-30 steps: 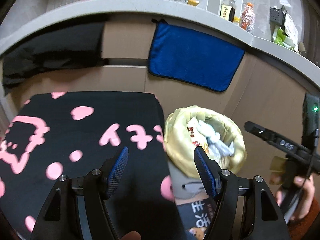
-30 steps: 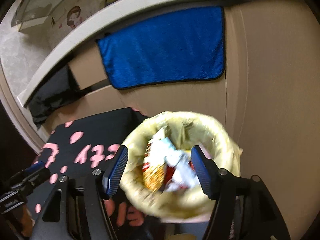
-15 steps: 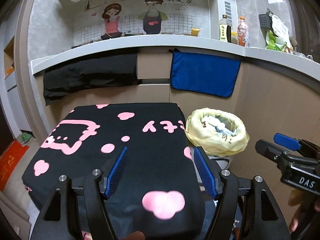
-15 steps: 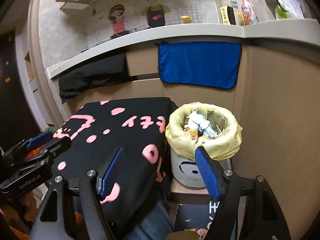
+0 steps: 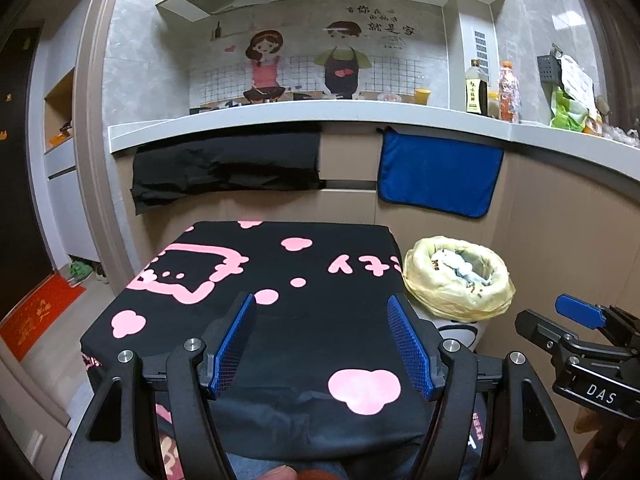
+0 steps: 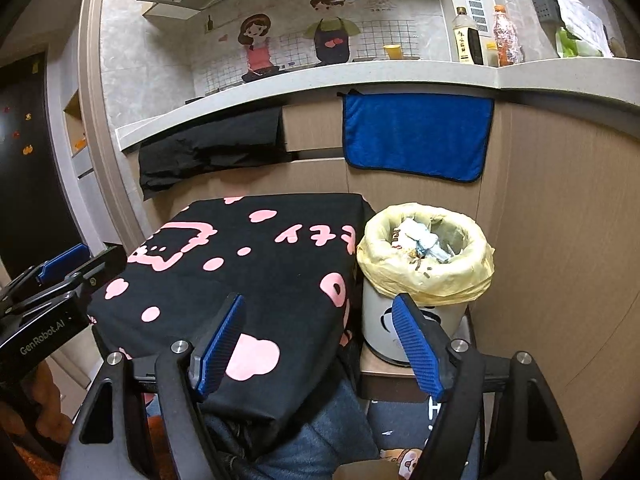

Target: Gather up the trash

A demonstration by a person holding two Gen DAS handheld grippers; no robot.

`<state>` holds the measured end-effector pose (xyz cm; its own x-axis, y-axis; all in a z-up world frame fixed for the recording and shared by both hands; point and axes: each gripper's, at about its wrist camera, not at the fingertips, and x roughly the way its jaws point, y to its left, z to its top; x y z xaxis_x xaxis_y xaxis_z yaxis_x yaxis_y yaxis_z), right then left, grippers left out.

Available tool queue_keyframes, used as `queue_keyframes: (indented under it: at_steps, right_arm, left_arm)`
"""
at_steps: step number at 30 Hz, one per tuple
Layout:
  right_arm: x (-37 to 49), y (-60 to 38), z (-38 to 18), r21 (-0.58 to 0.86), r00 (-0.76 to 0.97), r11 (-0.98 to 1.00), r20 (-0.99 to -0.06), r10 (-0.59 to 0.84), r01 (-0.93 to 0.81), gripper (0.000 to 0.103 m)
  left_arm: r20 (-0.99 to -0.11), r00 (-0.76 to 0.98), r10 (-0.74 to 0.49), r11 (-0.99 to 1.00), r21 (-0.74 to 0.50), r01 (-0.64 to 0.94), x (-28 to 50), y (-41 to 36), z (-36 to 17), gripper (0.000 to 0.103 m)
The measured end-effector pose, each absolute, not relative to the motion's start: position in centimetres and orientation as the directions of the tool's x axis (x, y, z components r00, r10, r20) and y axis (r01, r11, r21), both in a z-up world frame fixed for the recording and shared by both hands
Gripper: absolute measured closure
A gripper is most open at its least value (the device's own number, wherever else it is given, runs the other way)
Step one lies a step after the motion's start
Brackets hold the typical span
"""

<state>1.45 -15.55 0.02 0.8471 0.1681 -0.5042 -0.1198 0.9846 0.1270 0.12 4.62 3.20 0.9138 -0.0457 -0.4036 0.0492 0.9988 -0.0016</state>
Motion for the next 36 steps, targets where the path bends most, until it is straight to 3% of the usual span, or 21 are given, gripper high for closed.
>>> queue_keyframes:
  at_steps: [36]
  right_arm:
    - [0.1, -15.0, 0.5, 0.098, 0.860, 0.990, -0.492, 0.137, -0.102, 0.030]
  left_arm:
    - [-0.391, 0.915, -0.100, 0.993, 0.011, 0.114, -1.2, 4.1, 3.2, 0.035]
